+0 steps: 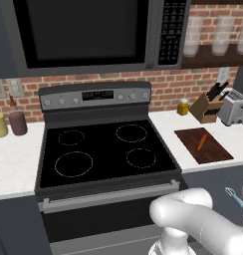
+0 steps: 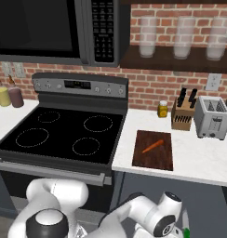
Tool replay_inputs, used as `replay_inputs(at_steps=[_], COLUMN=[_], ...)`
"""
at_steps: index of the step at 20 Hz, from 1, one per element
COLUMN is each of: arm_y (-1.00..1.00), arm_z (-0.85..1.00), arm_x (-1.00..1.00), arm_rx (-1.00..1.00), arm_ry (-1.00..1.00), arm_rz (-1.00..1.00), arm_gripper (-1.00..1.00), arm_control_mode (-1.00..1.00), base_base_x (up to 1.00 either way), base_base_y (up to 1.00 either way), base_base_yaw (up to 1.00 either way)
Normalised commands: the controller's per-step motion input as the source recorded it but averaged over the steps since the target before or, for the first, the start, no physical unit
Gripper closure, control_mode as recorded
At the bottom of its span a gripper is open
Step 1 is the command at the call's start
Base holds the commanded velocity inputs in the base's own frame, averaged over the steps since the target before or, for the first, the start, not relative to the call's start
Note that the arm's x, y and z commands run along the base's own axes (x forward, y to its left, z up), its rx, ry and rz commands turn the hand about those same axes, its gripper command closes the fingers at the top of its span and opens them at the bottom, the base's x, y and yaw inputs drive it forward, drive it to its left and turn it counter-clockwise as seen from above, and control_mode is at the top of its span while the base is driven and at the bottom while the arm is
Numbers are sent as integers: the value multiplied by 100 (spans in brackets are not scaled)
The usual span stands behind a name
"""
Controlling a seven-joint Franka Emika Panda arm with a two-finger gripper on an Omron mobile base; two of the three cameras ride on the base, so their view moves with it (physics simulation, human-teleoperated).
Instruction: Place the appropriate cutting tool for cutting the carrot skin on the cutting board.
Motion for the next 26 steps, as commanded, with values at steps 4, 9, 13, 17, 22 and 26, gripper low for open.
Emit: replay_inputs(at_steps=[4, 9, 13, 17, 22, 26], arm_y=[0, -10, -17, -14, 0, -7], arm_z=[64, 59, 17, -2, -11, 0], arm_x=[22, 64, 60, 11, -2, 32], arm_rx=[0, 0, -1, -5, -5, -3], arm_ry=[0, 0, 0, -24, -31, -8], arm_rz=[0, 0, 0, 4, 1, 0], arm_gripper=[-100, -100, -100, -100, -100, -100], arm_control_mode=[-100, -100, -100, -100, -100, -100], base_base_x=[0, 0, 0, 0, 0, 0], base_base_y=[0, 0, 0, 0, 0, 0], base_base_yaw=[0, 0, 0, 0, 0, 0])
